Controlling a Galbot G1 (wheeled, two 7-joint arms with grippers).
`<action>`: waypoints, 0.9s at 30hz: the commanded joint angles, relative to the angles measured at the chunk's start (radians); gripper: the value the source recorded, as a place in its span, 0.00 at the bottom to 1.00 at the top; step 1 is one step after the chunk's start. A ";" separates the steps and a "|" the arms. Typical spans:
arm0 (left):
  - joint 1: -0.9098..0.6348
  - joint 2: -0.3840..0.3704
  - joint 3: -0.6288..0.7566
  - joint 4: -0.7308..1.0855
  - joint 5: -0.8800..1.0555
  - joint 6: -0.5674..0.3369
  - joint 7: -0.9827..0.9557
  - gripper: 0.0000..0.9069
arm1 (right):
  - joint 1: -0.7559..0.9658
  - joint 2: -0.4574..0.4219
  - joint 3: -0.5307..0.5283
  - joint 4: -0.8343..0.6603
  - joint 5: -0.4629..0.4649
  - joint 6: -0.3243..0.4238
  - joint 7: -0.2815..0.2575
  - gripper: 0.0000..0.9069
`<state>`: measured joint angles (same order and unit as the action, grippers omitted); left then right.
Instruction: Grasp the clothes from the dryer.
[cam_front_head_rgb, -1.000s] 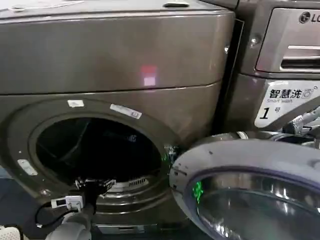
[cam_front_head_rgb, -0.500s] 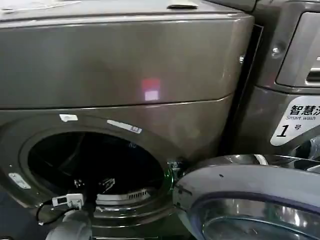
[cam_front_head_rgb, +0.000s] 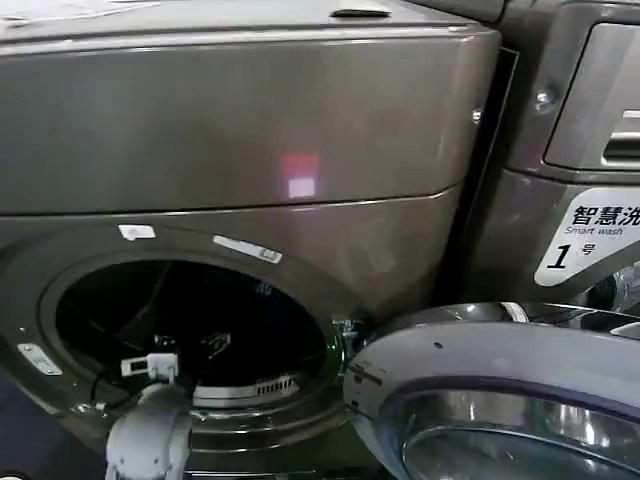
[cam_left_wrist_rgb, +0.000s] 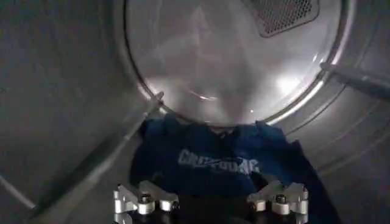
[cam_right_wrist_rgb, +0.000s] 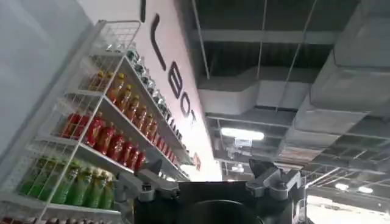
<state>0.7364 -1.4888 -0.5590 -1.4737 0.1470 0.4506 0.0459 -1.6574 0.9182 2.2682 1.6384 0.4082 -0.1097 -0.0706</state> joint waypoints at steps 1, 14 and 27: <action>-0.206 -0.008 0.001 0.323 0.148 -0.035 0.021 1.00 | 0.000 -0.001 0.000 0.001 0.001 0.001 -0.001 1.00; -0.323 0.031 -0.008 0.444 1.253 -0.330 0.733 1.00 | -0.012 -0.006 -0.008 0.005 -0.001 0.002 -0.003 1.00; -0.427 0.078 -0.029 0.504 1.334 -0.667 1.242 1.00 | -0.023 -0.002 -0.007 0.000 -0.005 0.010 -0.009 1.00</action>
<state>0.3739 -1.4274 -0.5846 -1.0281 1.2738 0.0001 0.9195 -1.6792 0.9167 2.2610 1.6395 0.4033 -0.1005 -0.0781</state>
